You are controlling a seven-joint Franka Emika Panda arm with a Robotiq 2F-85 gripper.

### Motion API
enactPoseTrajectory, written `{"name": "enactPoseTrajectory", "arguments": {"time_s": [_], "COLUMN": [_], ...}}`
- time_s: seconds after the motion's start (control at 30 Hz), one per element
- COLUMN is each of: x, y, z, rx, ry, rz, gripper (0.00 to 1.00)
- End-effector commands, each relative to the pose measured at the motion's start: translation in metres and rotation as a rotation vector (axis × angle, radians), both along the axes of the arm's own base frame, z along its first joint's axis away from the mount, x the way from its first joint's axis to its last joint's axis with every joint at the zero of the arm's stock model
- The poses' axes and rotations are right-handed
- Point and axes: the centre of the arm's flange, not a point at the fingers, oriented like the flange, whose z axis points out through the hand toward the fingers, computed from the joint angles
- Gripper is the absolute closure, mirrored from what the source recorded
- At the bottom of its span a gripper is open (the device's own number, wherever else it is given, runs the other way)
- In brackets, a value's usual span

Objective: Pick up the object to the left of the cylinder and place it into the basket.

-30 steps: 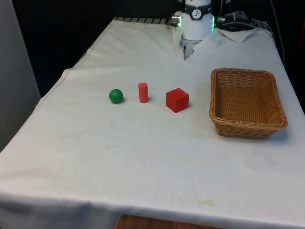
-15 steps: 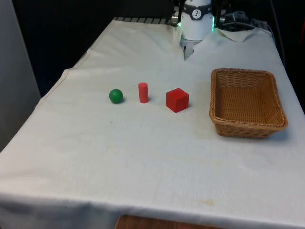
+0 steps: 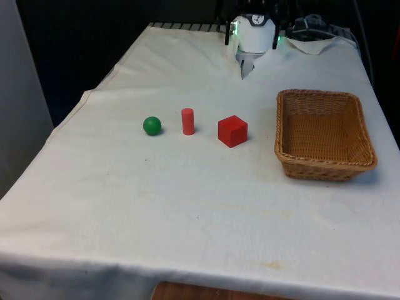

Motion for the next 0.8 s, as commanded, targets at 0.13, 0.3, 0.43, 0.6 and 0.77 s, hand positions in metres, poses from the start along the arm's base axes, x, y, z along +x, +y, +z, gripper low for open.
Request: {"name": "enactPoseTrajectory", "arguments": {"time_s": [0.13, 0.3, 0.43, 0.6, 0.77], "x": [-0.001, -0.003, -0.002, -0.002, -0.002], "y": [-0.003, -0.004, -0.006, -0.005, -0.005], "z": [-0.011, -0.021, -0.028, -0.030, -0.033], "rx": [-0.007, -0.006, -0.013, -0.010, -0.011], "ry": [-0.029, -0.035, -0.063, -0.057, -0.064], "rz": [0.000, -0.001, 0.000, 0.001, 0.000], "gripper": [0.00, 0.00, 0.00, 0.00, 0.00]}}
